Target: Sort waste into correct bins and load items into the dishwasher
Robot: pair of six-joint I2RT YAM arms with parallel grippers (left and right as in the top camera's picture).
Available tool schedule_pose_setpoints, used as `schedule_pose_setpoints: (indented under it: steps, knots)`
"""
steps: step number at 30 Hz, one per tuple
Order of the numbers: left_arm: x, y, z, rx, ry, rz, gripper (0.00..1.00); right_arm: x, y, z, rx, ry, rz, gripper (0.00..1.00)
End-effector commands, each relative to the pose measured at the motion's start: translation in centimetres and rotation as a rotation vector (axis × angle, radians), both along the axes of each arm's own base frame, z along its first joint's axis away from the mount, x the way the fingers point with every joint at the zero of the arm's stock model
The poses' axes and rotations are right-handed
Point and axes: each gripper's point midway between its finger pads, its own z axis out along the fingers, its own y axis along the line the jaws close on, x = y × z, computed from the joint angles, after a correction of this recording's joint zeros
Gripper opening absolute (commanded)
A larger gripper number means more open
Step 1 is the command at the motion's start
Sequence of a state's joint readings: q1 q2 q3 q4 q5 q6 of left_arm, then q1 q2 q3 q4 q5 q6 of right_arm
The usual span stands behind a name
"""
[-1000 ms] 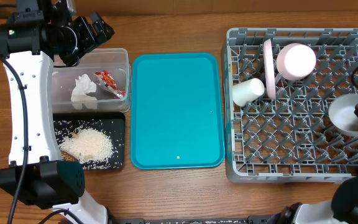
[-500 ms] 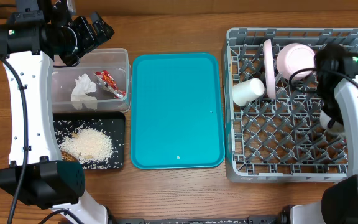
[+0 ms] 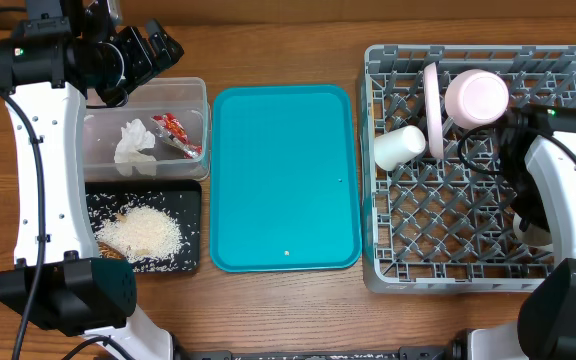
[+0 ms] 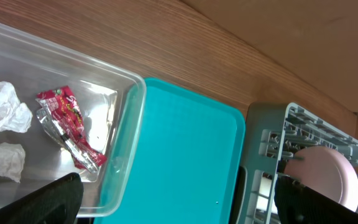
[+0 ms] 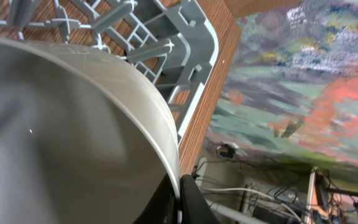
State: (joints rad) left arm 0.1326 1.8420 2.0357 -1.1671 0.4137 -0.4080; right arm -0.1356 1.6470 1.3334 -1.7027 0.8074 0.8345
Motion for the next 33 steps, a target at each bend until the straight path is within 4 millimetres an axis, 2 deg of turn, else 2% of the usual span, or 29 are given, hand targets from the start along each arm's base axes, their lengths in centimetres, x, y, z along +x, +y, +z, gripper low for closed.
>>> schedule_pose_setpoints:
  steps: [1, 15, 29, 33]
  knots:
    - [0.0, 0.0, 0.7, 0.025, -0.029, -0.021, 1.0, -0.2, 1.9, -1.6, 0.125, -0.024, -0.056, 0.04]
    - [0.0, 0.0, 0.7, 0.025, -0.028, -0.021, 1.0, 1.5, 5.1, -3.7, 0.283, -0.107, -0.071, 0.04]
    - [0.0, 0.0, 0.7, 0.025, -0.028, -0.021, 1.0, 1.2, 6.8, -4.3, 0.383, -0.105, -0.102, 0.04]
    - [0.0, 0.0, 0.7, 0.025, -0.028, -0.021, 1.0, 1.0, 6.8, -4.2, 0.407, -0.069, -0.061, 0.09]
